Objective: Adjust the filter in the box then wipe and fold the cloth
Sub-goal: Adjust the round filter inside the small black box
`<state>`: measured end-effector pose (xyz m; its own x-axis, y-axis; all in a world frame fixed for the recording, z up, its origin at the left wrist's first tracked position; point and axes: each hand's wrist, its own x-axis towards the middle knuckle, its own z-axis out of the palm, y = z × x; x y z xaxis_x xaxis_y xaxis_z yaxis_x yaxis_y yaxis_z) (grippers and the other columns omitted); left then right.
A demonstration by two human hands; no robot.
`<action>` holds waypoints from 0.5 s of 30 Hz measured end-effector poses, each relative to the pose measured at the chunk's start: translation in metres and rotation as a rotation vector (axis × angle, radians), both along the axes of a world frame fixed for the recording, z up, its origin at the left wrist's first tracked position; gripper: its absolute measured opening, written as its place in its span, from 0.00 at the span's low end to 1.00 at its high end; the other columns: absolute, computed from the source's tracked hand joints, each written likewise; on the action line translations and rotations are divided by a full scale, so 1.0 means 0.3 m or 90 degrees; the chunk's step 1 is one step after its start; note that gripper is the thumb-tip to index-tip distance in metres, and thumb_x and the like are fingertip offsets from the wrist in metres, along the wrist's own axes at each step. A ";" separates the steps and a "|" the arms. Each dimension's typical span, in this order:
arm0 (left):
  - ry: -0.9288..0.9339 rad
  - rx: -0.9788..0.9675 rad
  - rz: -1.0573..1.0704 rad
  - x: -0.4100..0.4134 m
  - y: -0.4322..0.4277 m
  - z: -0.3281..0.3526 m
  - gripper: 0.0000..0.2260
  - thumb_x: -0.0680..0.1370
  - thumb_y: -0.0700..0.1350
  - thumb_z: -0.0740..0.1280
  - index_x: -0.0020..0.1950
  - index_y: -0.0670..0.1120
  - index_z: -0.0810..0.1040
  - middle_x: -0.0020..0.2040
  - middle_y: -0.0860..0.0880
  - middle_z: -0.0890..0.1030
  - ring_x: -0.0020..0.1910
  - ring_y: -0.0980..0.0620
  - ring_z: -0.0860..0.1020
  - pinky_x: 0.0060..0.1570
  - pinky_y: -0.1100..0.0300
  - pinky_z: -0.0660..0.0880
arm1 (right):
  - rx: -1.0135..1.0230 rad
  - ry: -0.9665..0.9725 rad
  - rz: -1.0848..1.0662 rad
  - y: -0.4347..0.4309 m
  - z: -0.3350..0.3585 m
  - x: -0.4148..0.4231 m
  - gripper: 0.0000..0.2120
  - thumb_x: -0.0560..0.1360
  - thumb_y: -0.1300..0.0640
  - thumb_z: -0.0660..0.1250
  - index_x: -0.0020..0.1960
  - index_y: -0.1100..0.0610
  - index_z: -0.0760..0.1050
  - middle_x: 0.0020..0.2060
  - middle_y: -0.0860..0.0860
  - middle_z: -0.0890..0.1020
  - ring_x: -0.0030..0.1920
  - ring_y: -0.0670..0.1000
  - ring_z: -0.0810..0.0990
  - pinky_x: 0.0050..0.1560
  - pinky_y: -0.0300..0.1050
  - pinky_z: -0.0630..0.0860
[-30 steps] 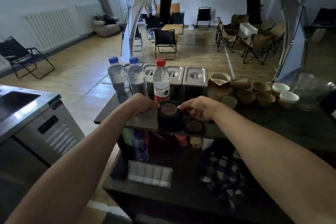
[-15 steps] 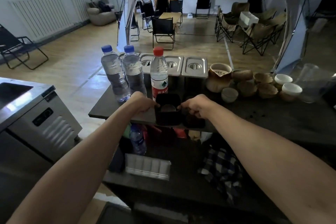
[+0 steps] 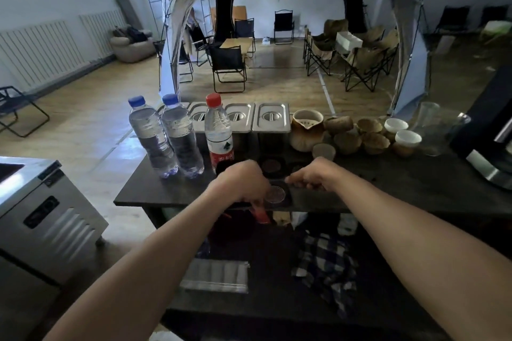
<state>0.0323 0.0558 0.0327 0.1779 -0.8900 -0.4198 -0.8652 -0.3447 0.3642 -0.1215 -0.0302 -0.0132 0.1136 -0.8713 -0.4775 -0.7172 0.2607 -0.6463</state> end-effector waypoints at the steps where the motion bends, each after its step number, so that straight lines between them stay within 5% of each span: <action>1: -0.065 -0.021 0.004 -0.015 0.010 -0.032 0.08 0.74 0.48 0.68 0.40 0.44 0.79 0.41 0.47 0.86 0.38 0.47 0.81 0.39 0.56 0.79 | 0.000 -0.009 -0.009 0.004 -0.008 -0.004 0.15 0.64 0.48 0.80 0.38 0.54 0.78 0.30 0.50 0.79 0.22 0.46 0.70 0.26 0.35 0.66; 5: -0.183 -0.093 0.038 -0.055 0.038 -0.133 0.06 0.73 0.44 0.71 0.46 0.44 0.78 0.41 0.47 0.85 0.46 0.45 0.83 0.42 0.53 0.76 | 0.008 -0.041 -0.020 0.020 -0.028 0.003 0.11 0.66 0.53 0.79 0.36 0.56 0.79 0.28 0.49 0.81 0.18 0.42 0.70 0.21 0.32 0.66; 10: -0.121 -0.108 0.115 -0.044 0.039 -0.207 0.07 0.73 0.43 0.70 0.48 0.42 0.79 0.41 0.46 0.85 0.46 0.44 0.83 0.46 0.52 0.79 | 0.036 -0.059 -0.018 0.036 -0.049 0.022 0.11 0.69 0.59 0.77 0.34 0.58 0.76 0.28 0.51 0.79 0.14 0.41 0.68 0.17 0.29 0.62; 15: -0.011 -0.133 0.186 -0.030 0.046 -0.224 0.12 0.75 0.51 0.69 0.39 0.44 0.74 0.35 0.49 0.83 0.42 0.46 0.82 0.45 0.53 0.80 | 0.094 -0.066 -0.024 0.052 -0.033 0.007 0.11 0.73 0.61 0.74 0.35 0.58 0.75 0.29 0.50 0.76 0.17 0.41 0.68 0.14 0.29 0.58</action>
